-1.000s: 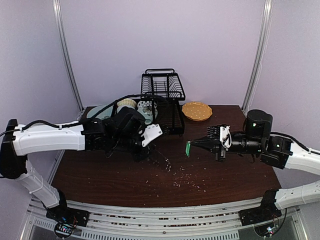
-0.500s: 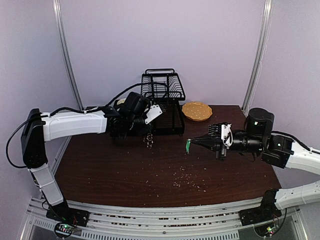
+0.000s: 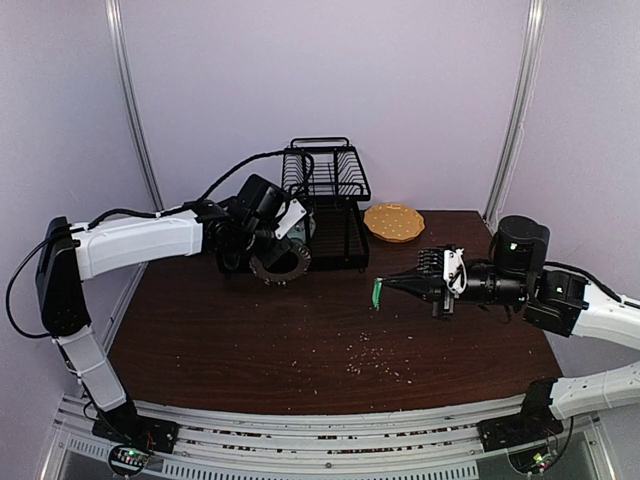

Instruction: Put the keys on the keyring

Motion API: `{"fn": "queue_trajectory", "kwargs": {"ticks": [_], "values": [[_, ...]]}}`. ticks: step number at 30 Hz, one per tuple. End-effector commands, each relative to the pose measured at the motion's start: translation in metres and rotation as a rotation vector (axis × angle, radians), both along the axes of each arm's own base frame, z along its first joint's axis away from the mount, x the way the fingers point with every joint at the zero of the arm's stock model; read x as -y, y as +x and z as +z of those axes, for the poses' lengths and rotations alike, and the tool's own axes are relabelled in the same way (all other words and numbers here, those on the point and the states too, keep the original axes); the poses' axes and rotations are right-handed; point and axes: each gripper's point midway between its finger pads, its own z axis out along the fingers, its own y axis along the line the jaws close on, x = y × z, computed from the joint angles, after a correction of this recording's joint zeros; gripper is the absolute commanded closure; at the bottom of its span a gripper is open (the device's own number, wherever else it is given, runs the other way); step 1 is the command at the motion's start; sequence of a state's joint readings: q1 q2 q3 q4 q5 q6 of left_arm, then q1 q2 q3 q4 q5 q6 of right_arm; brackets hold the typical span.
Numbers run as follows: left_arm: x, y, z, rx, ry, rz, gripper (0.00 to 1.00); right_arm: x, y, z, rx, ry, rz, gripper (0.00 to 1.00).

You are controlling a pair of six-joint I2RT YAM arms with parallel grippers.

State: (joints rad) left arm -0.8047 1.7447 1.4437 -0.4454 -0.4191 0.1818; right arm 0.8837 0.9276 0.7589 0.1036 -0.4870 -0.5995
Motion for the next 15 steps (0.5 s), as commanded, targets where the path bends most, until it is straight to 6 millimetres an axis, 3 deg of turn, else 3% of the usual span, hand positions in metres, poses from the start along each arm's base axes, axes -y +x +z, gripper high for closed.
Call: {"fn": "queue_trajectory", "kwargs": {"ticks": [1,7,10,15], "values": [[-0.014,0.013,0.001,0.032,-0.001,0.061,1.0,0.001,-0.002,0.013,0.024,0.028,0.014,1.0],[-0.017,0.04,-0.013,0.013,-0.027,0.043,1.0,0.005,-0.003,0.014,0.028,0.034,0.0,1.0],[-0.019,0.045,-0.025,-0.012,-0.027,0.056,1.0,0.006,-0.003,0.014,0.025,0.036,0.001,1.0],[-0.017,0.052,-0.029,-0.016,-0.045,0.065,1.0,0.005,-0.003,0.012,0.02,0.027,-0.001,1.0]]}}
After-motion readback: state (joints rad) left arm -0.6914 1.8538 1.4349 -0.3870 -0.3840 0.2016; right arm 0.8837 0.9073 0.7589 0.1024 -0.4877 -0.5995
